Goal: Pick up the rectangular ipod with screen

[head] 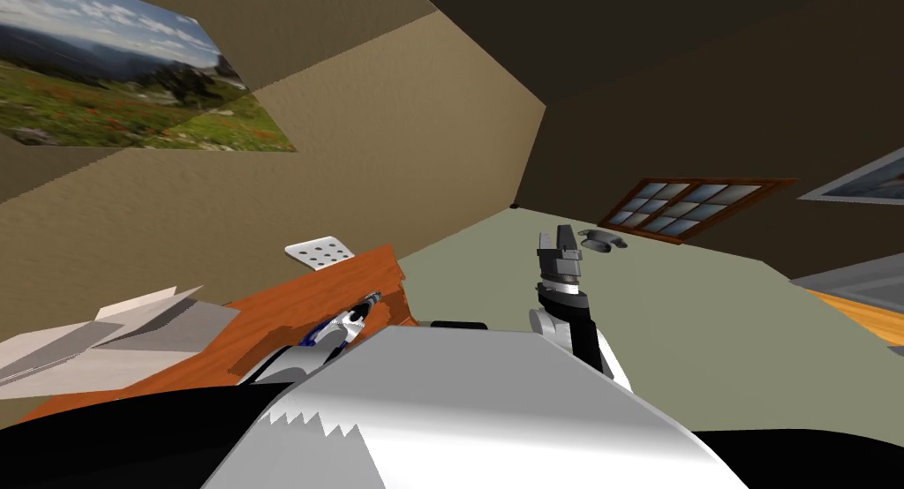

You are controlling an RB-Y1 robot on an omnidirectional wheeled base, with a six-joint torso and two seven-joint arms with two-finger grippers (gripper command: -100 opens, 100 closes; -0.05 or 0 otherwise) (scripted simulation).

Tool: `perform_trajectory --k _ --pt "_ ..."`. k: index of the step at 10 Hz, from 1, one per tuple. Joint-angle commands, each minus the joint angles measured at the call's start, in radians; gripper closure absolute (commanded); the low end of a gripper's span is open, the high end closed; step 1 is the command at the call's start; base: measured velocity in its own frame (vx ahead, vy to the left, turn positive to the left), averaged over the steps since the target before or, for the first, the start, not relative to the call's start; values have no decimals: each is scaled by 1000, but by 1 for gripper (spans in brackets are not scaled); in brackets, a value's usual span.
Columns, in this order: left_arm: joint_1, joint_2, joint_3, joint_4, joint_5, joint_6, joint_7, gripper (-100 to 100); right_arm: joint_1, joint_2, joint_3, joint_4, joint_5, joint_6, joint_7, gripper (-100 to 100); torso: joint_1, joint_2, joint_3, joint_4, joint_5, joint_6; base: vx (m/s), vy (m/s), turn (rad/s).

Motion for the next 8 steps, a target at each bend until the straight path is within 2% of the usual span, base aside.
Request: perform_trajectory --k 1,6,7,8 --pt "12 3 10 -22 -36 19 45 100 0 0 0 0 0 0 0 0 0 0 0 0 0 0 -82 0 -82" --pt "28 13 48 -57 -147 62 168 100 0 0 0 0 0 0 0 0 -1 -1 0 0 -1 0 -69 -10 -95" --pt "33 13 34 -67 -131 64 158 100 0 0 0 0 0 0 0 0 0 -1 0 0 -1 -1 -30 2 -19" --pt "33 14 35 -68 -134 66 164 0 0 0 0 0 0 0 0 0 0 -2 -1 0 0 -1 -6 0 4"
